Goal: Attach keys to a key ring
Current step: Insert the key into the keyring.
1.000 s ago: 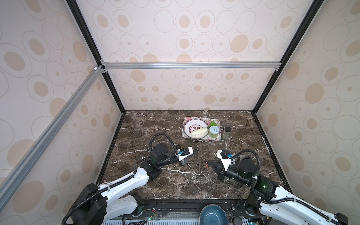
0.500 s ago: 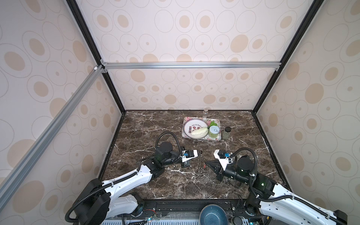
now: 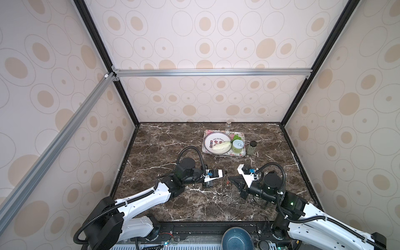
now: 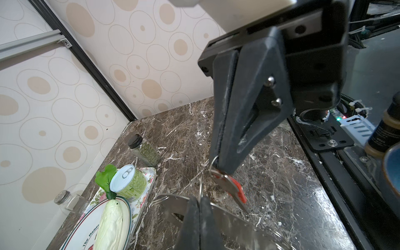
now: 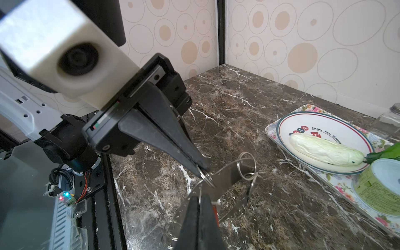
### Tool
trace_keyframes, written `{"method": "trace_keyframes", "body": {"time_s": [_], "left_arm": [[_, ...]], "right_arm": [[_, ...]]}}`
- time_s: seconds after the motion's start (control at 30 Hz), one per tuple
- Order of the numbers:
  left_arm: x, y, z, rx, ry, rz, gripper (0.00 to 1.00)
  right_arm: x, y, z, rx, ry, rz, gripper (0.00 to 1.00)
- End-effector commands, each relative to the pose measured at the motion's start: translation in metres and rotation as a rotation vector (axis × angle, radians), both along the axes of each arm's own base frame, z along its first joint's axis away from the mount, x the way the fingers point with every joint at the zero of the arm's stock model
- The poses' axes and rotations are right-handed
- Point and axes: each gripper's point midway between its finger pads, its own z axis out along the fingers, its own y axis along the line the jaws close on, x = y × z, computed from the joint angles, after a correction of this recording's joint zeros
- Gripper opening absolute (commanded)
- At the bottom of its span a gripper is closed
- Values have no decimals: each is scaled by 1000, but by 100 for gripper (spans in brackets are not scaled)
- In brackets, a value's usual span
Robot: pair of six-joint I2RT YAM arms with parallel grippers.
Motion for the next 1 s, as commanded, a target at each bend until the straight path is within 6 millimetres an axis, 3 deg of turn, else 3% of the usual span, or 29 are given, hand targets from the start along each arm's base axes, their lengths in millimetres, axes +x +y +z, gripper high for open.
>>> {"method": "trace_keyframes", "body": {"time_s": [0.0, 0.13, 0.37, 0.63, 0.97], "left_arm": [[2, -7, 27, -42, -64, -5, 0], [11, -5, 32, -54, -41, 50, 0], [24, -5, 37, -55, 33, 138, 0], [42, 0, 36, -14, 52, 245, 0], [39, -11, 16, 66, 67, 197, 0]], "right_arm": [[-3, -4, 10, -66, -41, 18, 0], [3, -11, 10, -122, -74, -23, 0], [21, -4, 26, -48, -136, -84, 0], [19, -15, 11, -31, -130, -120, 0], [23, -15, 4, -35, -117, -138, 0]]}}
